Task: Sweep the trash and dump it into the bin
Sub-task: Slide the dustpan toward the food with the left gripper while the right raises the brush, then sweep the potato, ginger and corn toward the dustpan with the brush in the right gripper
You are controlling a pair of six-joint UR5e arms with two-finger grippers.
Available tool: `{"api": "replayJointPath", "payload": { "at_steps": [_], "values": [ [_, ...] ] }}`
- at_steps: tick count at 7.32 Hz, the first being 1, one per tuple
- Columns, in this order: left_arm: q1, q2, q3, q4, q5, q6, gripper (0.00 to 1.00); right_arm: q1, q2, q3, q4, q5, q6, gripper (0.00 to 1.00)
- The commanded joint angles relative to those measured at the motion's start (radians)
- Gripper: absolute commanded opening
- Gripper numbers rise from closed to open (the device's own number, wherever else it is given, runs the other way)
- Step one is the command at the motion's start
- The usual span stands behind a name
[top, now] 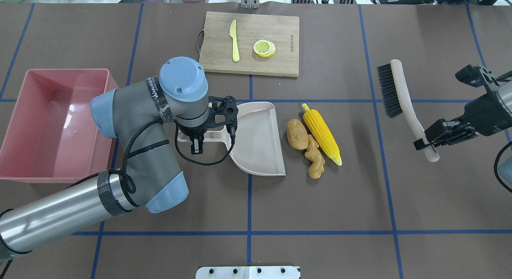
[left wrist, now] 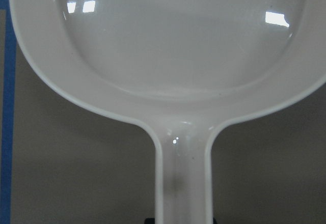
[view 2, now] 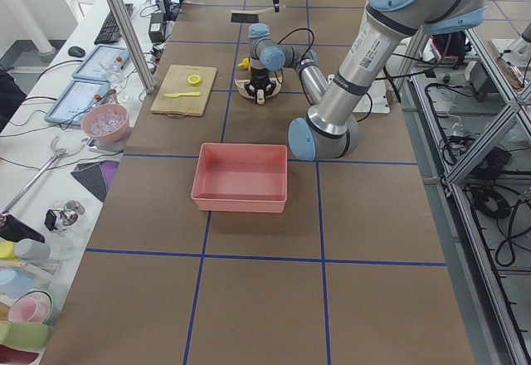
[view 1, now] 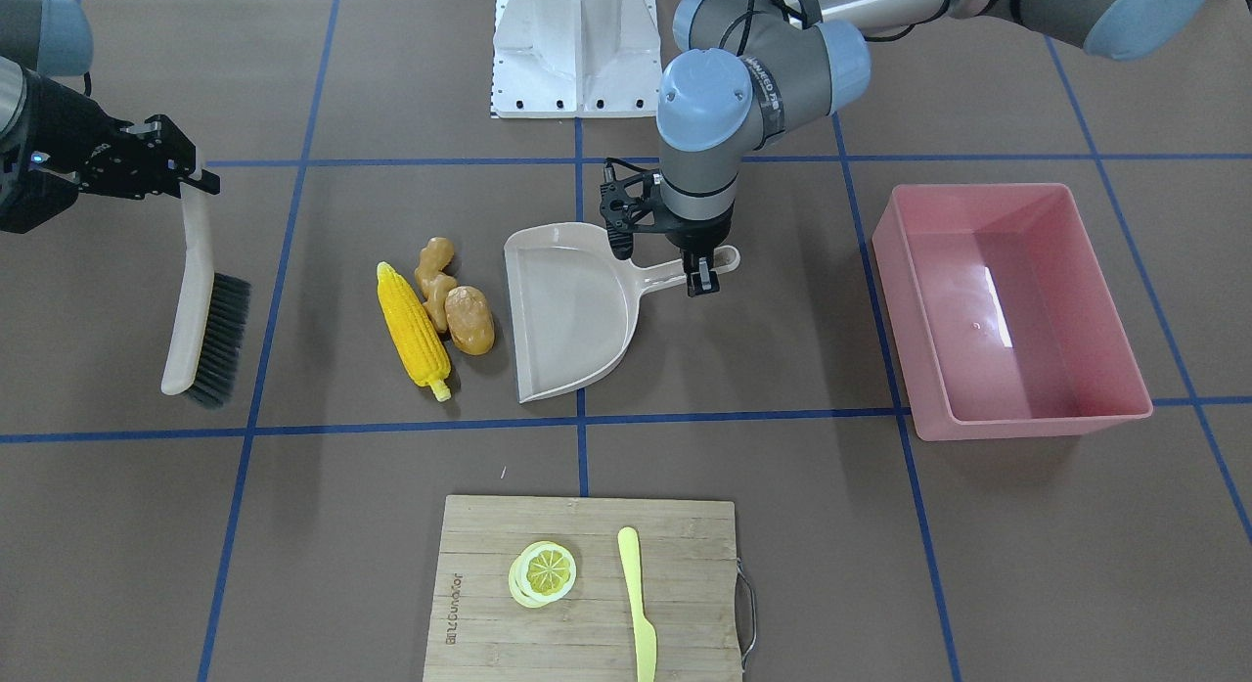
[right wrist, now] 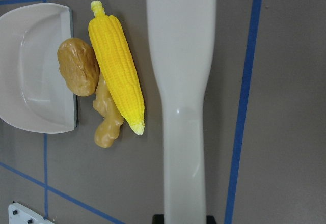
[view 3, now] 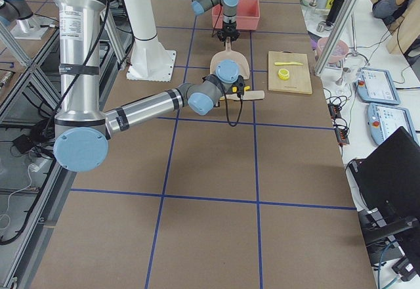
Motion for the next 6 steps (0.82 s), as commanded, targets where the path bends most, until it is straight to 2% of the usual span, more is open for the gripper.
{"api": "replayJointPath", "payload": {
  "at_steps": [1, 3, 6],
  "values": [
    [0.000, -0.002, 0.004, -0.001, 0.000, 0.000, 0.00, -0.085, 0.034, -0.175, 0.414, -0.071, 0.288, 0.00],
    [0.000, -0.003, 0.008, -0.001, 0.000, 0.000, 0.00, -0.216, 0.149, -0.217, 0.440, -0.168, 0.361, 0.00],
    [0.000, -0.008, 0.025, -0.004, 0.000, -0.003, 0.00, -0.278, 0.156, -0.202, 0.444, -0.159, 0.402, 0.00]
  ]
}}
